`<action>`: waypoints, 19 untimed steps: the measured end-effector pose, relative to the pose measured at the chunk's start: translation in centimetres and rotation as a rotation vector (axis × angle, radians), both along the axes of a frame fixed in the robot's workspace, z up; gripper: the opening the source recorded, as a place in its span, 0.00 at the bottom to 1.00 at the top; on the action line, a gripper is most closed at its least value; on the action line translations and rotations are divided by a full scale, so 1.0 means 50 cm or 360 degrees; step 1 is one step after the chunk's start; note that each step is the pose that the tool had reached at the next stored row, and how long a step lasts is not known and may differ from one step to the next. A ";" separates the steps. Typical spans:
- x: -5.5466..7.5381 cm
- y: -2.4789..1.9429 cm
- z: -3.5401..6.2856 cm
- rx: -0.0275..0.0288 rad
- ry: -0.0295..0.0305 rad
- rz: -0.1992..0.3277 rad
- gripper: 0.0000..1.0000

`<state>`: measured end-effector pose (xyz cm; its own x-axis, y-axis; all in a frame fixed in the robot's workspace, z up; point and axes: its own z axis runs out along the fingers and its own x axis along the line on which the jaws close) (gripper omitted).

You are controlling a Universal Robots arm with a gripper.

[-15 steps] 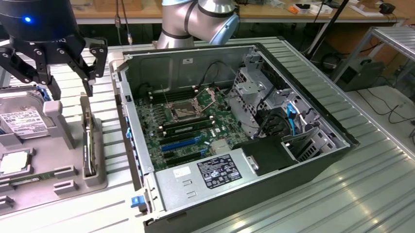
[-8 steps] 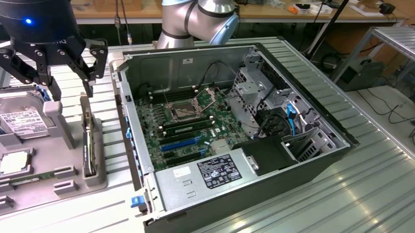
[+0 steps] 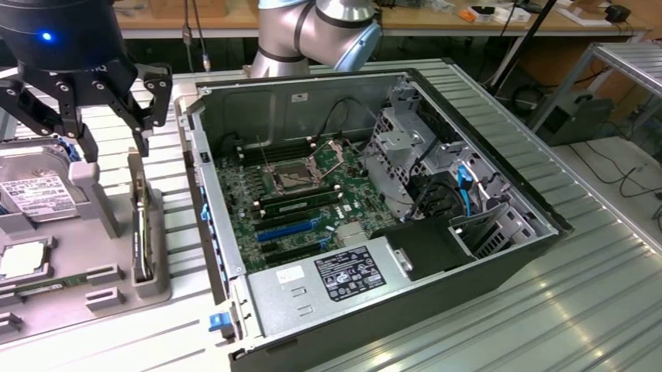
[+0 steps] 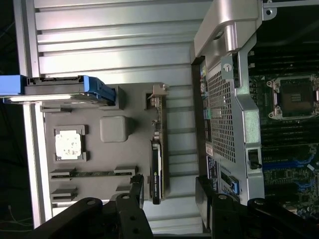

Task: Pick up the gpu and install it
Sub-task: 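Pick up the gpu and move the gpu toward the slot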

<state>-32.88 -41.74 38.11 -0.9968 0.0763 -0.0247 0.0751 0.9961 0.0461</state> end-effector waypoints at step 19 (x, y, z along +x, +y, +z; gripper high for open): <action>0.000 0.0000 -0.006 0.00000 -0.00001 0.0000 0.54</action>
<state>-32.88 -41.74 37.82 -0.9968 0.0762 -0.0248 0.0750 0.9961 0.0461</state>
